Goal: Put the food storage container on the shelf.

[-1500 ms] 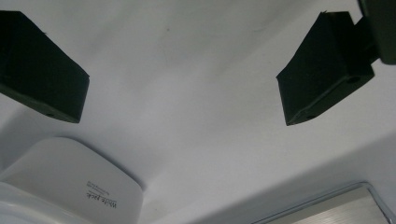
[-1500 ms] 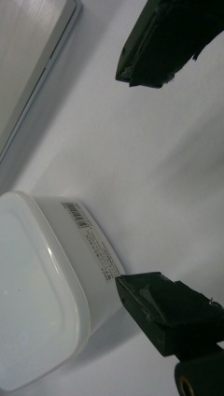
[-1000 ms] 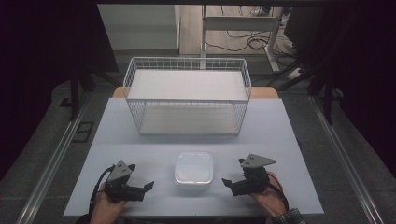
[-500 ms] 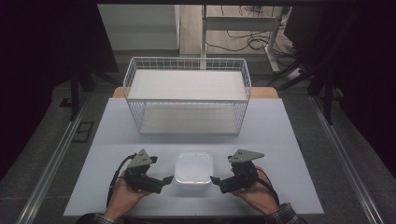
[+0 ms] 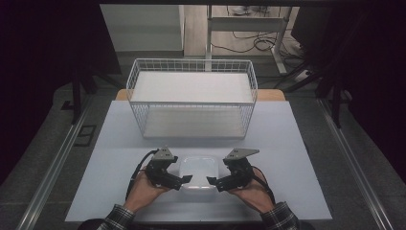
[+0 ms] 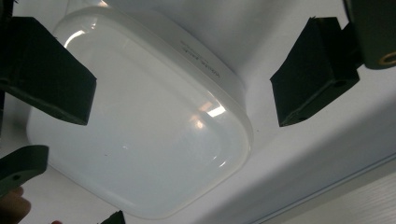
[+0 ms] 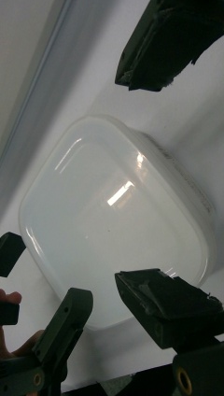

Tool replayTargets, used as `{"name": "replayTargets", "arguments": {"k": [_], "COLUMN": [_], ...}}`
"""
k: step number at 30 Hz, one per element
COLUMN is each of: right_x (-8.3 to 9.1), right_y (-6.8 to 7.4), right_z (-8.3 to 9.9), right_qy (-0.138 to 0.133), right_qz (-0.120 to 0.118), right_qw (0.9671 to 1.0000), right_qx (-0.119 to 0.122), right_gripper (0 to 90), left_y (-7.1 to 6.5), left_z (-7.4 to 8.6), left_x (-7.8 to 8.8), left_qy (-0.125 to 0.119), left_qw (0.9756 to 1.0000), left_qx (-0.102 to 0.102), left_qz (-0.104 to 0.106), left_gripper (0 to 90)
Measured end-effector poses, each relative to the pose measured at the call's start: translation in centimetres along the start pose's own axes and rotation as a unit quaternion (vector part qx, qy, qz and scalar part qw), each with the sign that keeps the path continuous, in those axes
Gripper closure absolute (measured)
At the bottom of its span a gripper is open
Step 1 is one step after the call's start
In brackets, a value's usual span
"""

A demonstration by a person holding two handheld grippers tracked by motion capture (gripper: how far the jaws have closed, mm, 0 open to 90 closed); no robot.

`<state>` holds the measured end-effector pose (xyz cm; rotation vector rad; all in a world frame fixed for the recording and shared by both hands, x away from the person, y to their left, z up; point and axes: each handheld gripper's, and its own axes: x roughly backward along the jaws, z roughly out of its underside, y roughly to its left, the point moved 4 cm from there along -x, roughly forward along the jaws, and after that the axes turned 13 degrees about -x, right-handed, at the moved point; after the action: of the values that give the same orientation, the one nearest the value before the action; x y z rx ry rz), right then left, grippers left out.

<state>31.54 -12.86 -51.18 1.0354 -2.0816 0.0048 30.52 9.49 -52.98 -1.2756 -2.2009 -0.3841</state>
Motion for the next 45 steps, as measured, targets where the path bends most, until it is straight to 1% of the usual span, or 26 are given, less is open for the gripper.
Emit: {"name": "replayTargets", "arguments": {"k": [1,3,5,7,8,9,11,13,14,15,16,17,18,19,20,24,25,26,28,29,32,35,36,38,42,45], "right_x": [-0.1,-0.4,-0.6,-0.5,-0.5,-0.5,-0.4,-0.1,0.1,0.5,0.8,1.3,1.6,1.8,1.9,2.6,2.7,2.9,3.1,3.2,3.2,3.2,3.3,3.4,3.5,3.6], "right_y": [0.0,0.0,0.1,0.1,0.1,0.2,0.3,0.4,0.4,0.5,0.5,0.6,0.6,0.8,0.8,0.8,0.7,0.6,0.4,0.3,0.3,0.5,0.6,0.7,0.5,0.3], "right_z": [0.1,0.2,0.4,0.4,0.5,0.6,0.8,1.0,1.0,1.1,1.1,1.1,1.1,1.1,1.2,1.3,1.3,1.2,1.1,1.1,1.0,0.7,0.6,0.2,-0.5,-1.3], "right_qy": [0.006,0.014,0.022,0.028,0.031,0.037,0.046,0.052,0.051,0.048,0.045,0.038,0.035,0.032,0.029,0.005,-0.001,-0.013,-0.027,-0.035,-0.043,-0.054,-0.056,-0.061,-0.071,-0.08], "right_qz": [-0.002,-0.004,-0.017,-0.027,-0.032,-0.04,-0.043,-0.043,-0.042,-0.039,-0.037,-0.029,-0.023,-0.021,-0.02,-0.019,-0.02,-0.02,-0.017,-0.016,-0.018,-0.012,-0.008,-0.005,-0.008,-0.007], "right_qw": [1.0,0.9999,0.9995,0.9989,0.9986,0.9978,0.997,0.996,0.9959,0.9959,0.9961,0.9965,0.9967,0.9966,0.9965,0.9946,0.9943,0.9936,0.9929,0.9927,0.9923,0.9935,0.9942,0.9946,0.9944,0.9942], "right_qx": [-0.001,-0.004,-0.018,-0.026,-0.03,-0.038,-0.046,-0.059,-0.062,-0.065,-0.066,-0.068,-0.07,-0.072,-0.076,-0.102,-0.105,-0.11,-0.115,-0.115,-0.115,-0.099,-0.092,-0.084,-0.078,-0.072], "right_gripper": [6.5,6.7,9.1,13.0,15.5,15.5,17.1,23.5,27.3,33.2,38.5,45.7,49.6,52.8,55.8,66.6,69.0,72.9,78.1,78.1,78.3,78.6,78.6,78.7,78.7,78.7], "left_y": [0.0,-0.1,-0.4,-0.5,-0.6,-0.7,-1.0,-1.1,-1.2,-1.3,-1.4,-1.5,-1.7,-1.7,-1.7,-1.7,-1.6,-1.6,-1.7,-1.7,-1.7,-1.6,-1.5,-1.3,-0.8,-0.1], "left_z": [0.0,0.1,0.1,0.1,0.2,0.2,0.4,0.7,0.9,1.0,1.1,1.1,1.1,1.2,1.2,1.2,1.2,1.3,1.3,1.2,1.2,1.1,1.1,0.9,0.2,-0.5], "left_x": [0.0,-0.1,-0.2,-0.1,0.0,0.0,0.4,0.9,1.3,1.5,2.0,2.3,2.5,2.7,2.9,3.2,3.3,3.3,3.2,3.2,3.2,3.0,3.0,3.1,3.3,3.5], "left_qy": [0.0,-0.001,-0.004,-0.001,0.002,0.003,0.009,0.01,0.009,0.008,0.005,0.005,0.005,0.004,-0.002,-0.019,-0.026,-0.029,-0.023,-0.023,-0.019,-0.013,-0.014,-0.021,-0.031,-0.037], "left_qw": [1.0,0.9998,0.9992,0.9992,0.9986,0.9985,0.9977,0.9964,0.9958,0.9957,0.9959,0.9964,0.9965,0.9964,0.996,0.995,0.9943,0.9942,0.995,0.995,0.9955,0.9962,0.9963,0.9963,0.9964,0.9965], "left_qx": [0.001,0.008,0.018,0.021,0.028,0.028,0.041,0.057,0.063,0.064,0.066,0.064,0.063,0.065,0.073,0.088,0.096,0.097,0.091,0.092,0.089,0.085,0.085,0.083,0.079,0.075], "left_qz": [0.003,0.018,0.034,0.035,0.046,0.046,0.053,0.062,0.067,0.067,0.062,0.055,0.054,0.053,0.051,0.042,0.039,0.037,0.035,0.034,0.025,0.011,0.01,0.006,-0.003,-0.008], "left_gripper": [6.8,7.3,10.0,11.2,13.9,14.6,16.7,24.0,27.8,33.3,37.8,45.2,49.4,52.5,55.7,66.2,68.8,72.8,79.4,79.7,79.8,79.8,79.8,79.9,79.9,79.9]}}
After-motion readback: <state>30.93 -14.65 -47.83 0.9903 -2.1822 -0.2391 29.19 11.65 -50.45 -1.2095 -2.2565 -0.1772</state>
